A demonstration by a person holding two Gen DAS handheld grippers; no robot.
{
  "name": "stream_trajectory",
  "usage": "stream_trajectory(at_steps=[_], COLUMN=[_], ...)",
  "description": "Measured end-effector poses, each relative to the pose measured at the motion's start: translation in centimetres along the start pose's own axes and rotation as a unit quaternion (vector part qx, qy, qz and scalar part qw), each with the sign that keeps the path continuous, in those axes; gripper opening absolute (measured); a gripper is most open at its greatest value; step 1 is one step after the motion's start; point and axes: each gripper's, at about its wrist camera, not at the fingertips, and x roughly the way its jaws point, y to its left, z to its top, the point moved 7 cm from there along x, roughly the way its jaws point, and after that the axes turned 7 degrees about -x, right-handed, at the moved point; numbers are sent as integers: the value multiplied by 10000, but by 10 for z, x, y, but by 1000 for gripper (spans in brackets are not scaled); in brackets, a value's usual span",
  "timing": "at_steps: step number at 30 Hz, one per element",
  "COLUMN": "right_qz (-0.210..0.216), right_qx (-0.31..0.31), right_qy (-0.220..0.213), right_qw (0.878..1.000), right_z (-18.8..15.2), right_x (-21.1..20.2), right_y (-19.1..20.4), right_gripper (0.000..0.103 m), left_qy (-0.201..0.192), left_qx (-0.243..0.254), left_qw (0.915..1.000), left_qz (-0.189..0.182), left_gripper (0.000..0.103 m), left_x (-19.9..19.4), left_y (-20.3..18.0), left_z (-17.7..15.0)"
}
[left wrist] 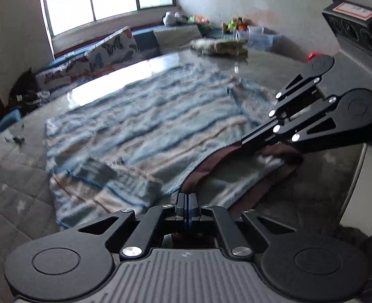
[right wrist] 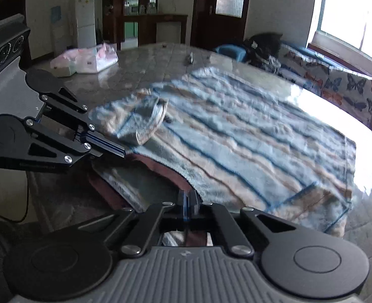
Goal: Fold towel
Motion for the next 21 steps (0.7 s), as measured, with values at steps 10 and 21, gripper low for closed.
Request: stream_trajectory(at_steps=[10, 21], right_qz=[66, -41], right_qx=[-9, 205], right_qy=[-215, -95], right_qw=[9997, 9997], right_z=[19, 19], right_x=[-13, 10], right_y=[-9, -18], right_gripper=[5, 13], left_qy=[-402, -50], left_qx=[-314, -341], left_qw=[9985, 9993], left_qz=[-186, 155], left_gripper=[6, 7], left_x=[-22, 16], left_y=[16, 30], left_z=[32, 19])
